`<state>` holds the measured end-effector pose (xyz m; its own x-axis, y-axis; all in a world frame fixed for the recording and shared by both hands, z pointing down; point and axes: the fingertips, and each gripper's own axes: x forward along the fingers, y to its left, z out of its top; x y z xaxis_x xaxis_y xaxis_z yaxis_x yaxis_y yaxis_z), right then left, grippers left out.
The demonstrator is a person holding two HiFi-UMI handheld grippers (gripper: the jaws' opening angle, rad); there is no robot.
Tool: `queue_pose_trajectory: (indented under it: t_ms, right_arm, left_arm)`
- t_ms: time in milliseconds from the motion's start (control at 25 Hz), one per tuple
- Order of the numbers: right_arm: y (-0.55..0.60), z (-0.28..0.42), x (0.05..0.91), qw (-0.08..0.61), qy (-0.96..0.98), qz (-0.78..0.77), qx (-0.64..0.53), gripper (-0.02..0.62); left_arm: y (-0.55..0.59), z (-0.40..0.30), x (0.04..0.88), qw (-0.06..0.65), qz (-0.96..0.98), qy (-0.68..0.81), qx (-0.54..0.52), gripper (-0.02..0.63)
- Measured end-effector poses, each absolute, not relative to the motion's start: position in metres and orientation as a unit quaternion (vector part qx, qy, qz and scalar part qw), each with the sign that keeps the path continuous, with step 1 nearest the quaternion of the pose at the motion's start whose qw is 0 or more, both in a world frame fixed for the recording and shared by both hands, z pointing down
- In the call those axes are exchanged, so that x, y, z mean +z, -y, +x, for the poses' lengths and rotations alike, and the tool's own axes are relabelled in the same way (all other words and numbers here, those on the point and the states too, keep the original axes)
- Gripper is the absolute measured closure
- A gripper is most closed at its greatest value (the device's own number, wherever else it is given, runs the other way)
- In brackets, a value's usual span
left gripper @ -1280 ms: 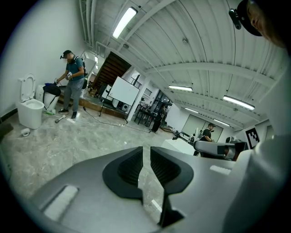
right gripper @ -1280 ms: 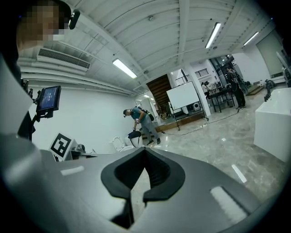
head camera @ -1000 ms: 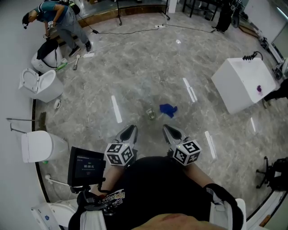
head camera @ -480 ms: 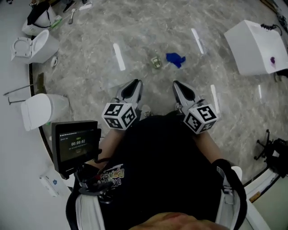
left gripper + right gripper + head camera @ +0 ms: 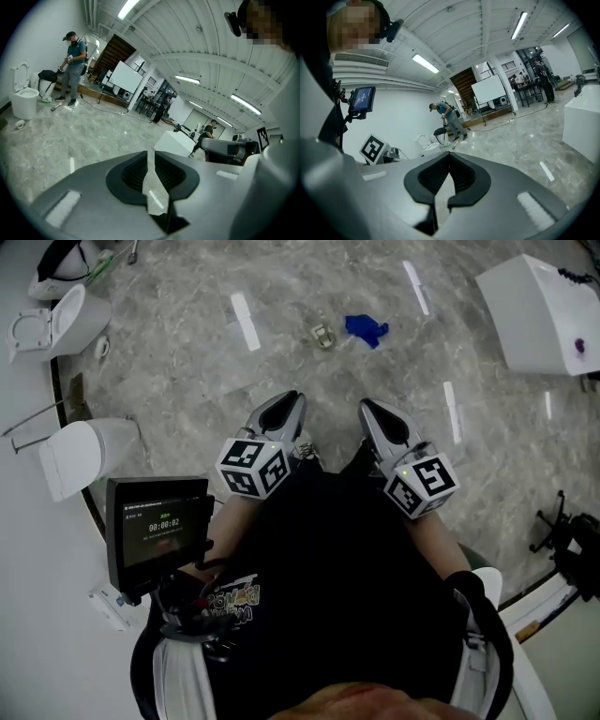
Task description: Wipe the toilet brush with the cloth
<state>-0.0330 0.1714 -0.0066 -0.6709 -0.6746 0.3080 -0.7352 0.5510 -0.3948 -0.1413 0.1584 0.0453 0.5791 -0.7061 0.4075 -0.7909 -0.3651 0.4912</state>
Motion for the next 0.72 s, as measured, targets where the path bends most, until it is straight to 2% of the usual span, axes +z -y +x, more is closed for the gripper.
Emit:
queue_pose_trajectory:
  t_ms: [200,720]
  right_arm:
    - [-0.132,0.000,0.023,0.060,0.878,0.391,0.269,0.592]
    - [-0.007,0.097,0.091,0.079,0.896,0.291,0.326,0.592]
  left_arm:
    - [-0.123,-0.101,0.064,0.315,0.831,0.450,0.084,0.549]
    - [-0.012,0.003,0.119,0.335,0.783,0.504,0.146,0.549]
